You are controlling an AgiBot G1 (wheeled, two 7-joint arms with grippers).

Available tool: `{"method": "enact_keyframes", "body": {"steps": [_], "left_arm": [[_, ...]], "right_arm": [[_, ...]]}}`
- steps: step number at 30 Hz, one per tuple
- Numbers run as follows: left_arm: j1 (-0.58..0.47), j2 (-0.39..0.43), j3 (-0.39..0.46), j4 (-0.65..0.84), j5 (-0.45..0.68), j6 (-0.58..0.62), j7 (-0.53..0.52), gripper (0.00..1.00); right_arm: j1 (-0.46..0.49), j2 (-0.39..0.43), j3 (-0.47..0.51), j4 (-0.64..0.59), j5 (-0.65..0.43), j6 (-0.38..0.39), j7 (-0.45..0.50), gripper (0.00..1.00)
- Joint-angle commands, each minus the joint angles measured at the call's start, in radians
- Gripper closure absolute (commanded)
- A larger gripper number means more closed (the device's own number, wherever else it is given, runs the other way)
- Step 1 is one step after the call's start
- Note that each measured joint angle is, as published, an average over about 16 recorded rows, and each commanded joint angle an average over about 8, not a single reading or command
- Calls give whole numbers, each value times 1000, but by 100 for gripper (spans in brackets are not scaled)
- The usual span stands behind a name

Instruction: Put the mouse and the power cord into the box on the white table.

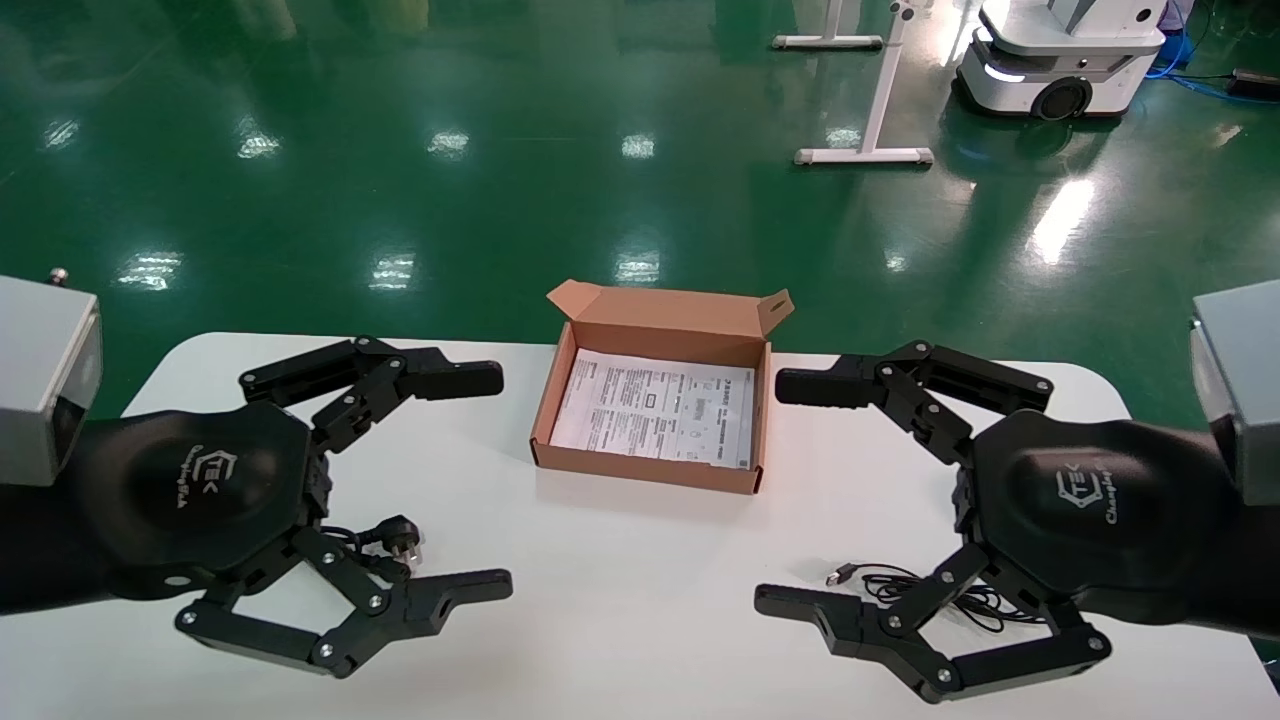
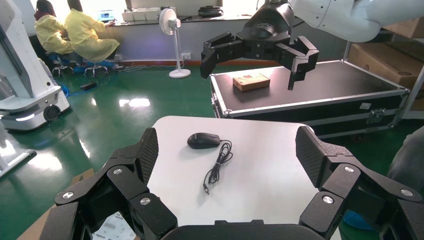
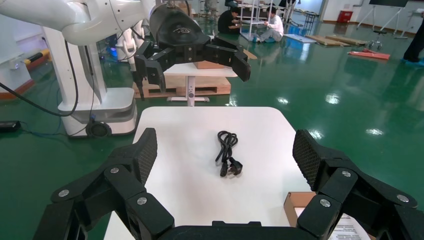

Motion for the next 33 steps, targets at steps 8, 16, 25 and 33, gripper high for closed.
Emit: {"method": "enact_keyframes", "body": {"steps": [8,16,25,33], "left_arm": [[0,0,0,0,0,0,0,0],[0,0,0,0,0,0,0,0],[-1,3,9,-2,6,11,-6,0],[-156,45,174,23,175,89,-91,0]], "right_arm": [[0,0,0,0,0,0,0,0],[0,0,0,0,0,0,0,0],[1,0,-1,-2,-2,0,-3,0],[16,36,-12,-33,-94,-40,-98,0]]}}
